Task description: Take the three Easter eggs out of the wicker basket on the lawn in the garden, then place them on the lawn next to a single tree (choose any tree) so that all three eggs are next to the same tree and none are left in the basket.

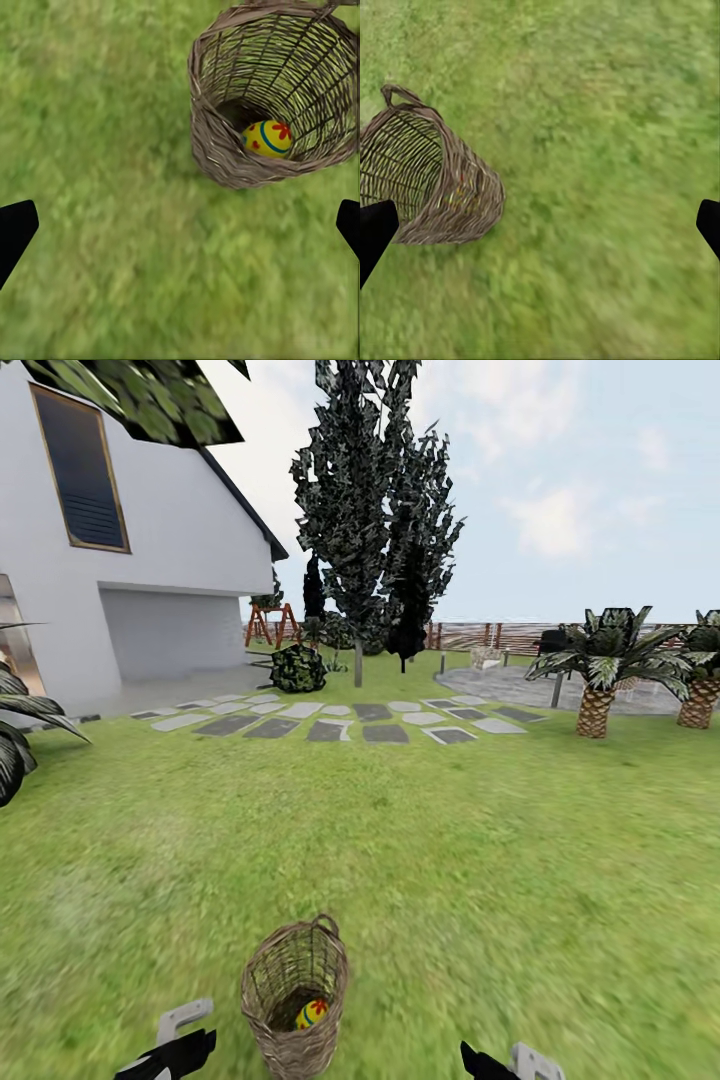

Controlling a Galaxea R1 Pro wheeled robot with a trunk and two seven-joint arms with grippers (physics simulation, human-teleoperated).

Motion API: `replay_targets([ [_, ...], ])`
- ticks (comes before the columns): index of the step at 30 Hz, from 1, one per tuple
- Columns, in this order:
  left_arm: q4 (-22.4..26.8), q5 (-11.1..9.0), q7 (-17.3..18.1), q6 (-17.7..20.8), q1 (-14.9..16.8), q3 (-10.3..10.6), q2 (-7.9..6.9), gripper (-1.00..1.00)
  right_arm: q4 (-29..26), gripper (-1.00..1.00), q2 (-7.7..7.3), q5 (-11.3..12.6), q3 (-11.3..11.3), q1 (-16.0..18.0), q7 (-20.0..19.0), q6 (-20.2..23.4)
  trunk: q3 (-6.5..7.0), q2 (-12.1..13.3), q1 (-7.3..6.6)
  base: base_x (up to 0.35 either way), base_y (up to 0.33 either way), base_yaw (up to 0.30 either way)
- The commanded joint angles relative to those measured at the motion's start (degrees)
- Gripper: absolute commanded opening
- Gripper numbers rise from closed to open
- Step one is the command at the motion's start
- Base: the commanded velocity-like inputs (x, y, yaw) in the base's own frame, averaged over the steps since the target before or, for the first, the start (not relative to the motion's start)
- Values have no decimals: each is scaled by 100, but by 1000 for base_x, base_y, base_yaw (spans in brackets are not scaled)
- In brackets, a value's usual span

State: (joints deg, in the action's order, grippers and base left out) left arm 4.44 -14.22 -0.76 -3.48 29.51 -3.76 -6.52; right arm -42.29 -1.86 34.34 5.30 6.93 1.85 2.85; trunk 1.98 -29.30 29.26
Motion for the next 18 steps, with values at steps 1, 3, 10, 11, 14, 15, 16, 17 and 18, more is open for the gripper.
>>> replay_targets([
  [1,-5,-1,-3,-18,2,-32,2,100,-5,100,-7,45,22,1,22,14,-2,-3,4,119,-60,0],
  [3,-5,-1,-3,-20,2,-35,2,100,-1,100,-7,46,19,0,33,19,-3,-3,4,63,-32,0],
  [10,-5,-1,0,-22,2,-34,2,100,138,100,-7,52,13,1,44,22,-48,-3,4,15,-8,0],
  [11,-5,-1,1,-22,2,-33,2,100,180,100,-7,53,10,1,47,23,-57,-3,4,2,-1,0],
  [14,-5,-1,5,-21,2,-33,2,100,303,100,-5,51,3,1,51,20,-85,-3,4,0,0,0],
  [15,-5,-1,5,-21,2,-31,2,100,328,100,-6,50,1,1,51,21,-94,-3,4,0,0,0],
  [16,-5,-1,7,-21,2,-32,2,100,343,100,-6,49,3,1,52,20,-103,-3,4,0,0,0],
  [17,-5,-1,10,-21,1,-31,2,100,353,100,-6,48,4,1,50,21,-112,-3,4,0,0,0],
  [18,-5,-3,12,-21,1,-30,2,100,360,100,-5,48,3,1,51,22,-122,-3,4,0,0,0],
])
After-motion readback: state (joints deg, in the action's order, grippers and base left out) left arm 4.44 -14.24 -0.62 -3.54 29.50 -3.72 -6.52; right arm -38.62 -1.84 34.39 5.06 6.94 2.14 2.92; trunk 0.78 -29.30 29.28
